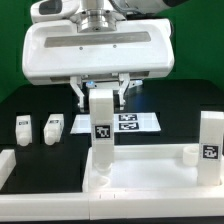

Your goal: Assemble desk

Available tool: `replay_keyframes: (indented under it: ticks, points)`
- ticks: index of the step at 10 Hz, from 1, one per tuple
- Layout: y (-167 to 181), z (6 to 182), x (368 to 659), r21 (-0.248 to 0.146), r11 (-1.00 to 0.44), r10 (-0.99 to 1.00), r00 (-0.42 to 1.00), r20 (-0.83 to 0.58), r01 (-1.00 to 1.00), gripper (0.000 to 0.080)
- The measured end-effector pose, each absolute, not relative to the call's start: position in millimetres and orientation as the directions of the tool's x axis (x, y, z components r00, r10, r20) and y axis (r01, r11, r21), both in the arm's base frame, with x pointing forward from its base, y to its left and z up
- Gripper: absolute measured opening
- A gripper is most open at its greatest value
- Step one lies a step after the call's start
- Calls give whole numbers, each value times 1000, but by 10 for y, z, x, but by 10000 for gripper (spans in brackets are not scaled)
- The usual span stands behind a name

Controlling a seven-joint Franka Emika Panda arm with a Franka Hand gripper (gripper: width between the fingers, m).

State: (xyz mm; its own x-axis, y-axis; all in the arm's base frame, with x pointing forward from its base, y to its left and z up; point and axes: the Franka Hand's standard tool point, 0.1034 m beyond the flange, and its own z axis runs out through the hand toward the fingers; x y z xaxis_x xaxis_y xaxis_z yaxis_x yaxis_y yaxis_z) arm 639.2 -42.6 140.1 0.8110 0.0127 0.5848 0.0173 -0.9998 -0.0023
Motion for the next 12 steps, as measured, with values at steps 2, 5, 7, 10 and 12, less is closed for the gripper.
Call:
replay_keyframes:
  ticks: [2, 5, 7, 10, 12]
  points:
    - [-440, 1352, 6371, -7, -1000, 4, 816, 578, 10, 285]
    - [-461, 1280, 6360, -8, -1000, -4, 819, 574, 1, 285]
    - [-509, 1261, 6358, -3, -1000, -1, 820, 573, 1, 285]
    - [-522, 1191, 6341, 1, -1000, -5, 819, 573, -8, 285]
    - [-520, 1120, 6333, 22, -999, -6, 803, 596, -23, 285]
